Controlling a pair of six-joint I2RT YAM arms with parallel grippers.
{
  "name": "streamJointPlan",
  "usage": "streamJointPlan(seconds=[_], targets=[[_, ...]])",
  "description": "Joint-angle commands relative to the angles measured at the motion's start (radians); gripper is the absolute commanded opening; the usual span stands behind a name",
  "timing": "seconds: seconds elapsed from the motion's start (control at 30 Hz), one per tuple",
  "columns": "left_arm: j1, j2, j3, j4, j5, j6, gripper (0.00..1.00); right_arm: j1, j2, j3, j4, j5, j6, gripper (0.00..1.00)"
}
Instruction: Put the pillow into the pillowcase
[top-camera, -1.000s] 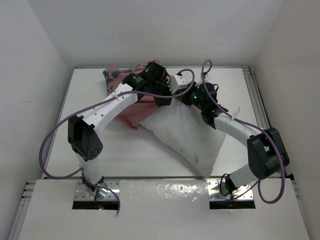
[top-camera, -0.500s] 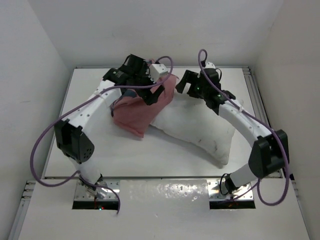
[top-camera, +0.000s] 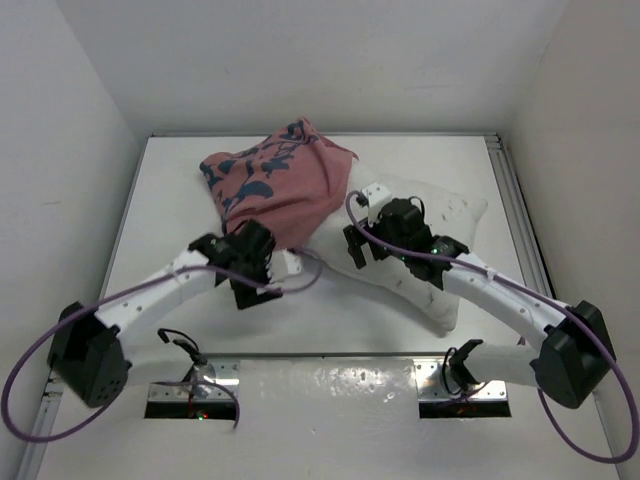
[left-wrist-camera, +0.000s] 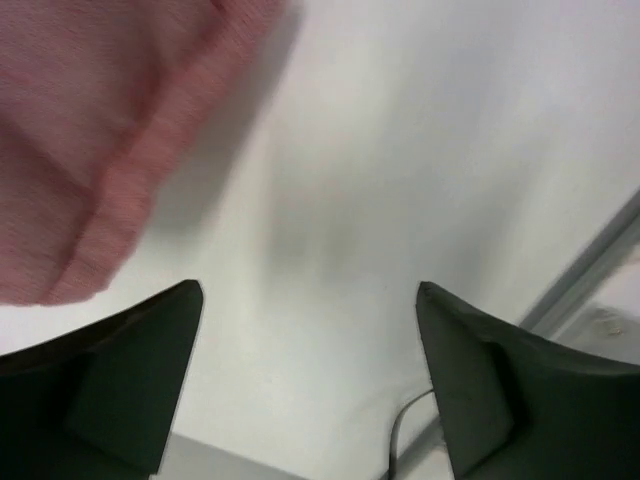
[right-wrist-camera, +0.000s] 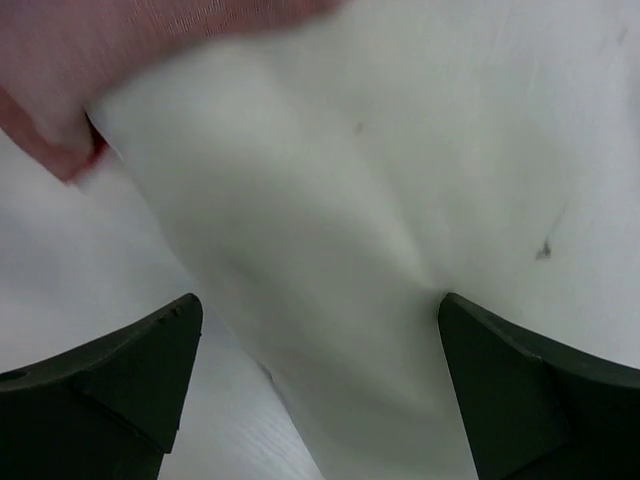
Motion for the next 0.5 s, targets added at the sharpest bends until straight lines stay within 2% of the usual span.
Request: streamJointPlan(seconds=[0.0,0.03,0.1,0.17,0.2,0.37,0.47], targets=[[-0.037,-0.219,-0.191,0.289,-0.155,0.294,0.89,0.004,-0.094,-0.111,0.182,-0.003,-0.029,0.99],[-0.043,-0.293,-0.235,0.361,-0.166,0.351,0.93,0.007,-0.105,-0.160,0.203,-0.006,-0.024,0.99],[-0.065,-0.356,-0.370,0.548,-0.168,0.498,0.95,0.017,-0.119,-0.194,0.269,-0.014,-0.036,0.99],[-0.083,-0.364,-0.494,0.738,-0.169,0.551,0.98,0.026,-0.114,-0.213,0.254,-0.008,-0.057,0.99],[-0.106,-0.358,-0.524,0.778,-0.171,0.581,0.98,0.029,-0.108,-0.219,0.248,0.001,-0.076,0.99],[-0.171,-0.240,-0.631,1.100,-0.266,0.563,0.98,0.079,-0.125,-0.254,0.177,0.116,-0.122,0.99],[-0.168,-0.133,-0.710,1.254,-0.267,0.627,0.98,0.118,-0.170,-0.306,0.187,0.241,-0.139,0.99]])
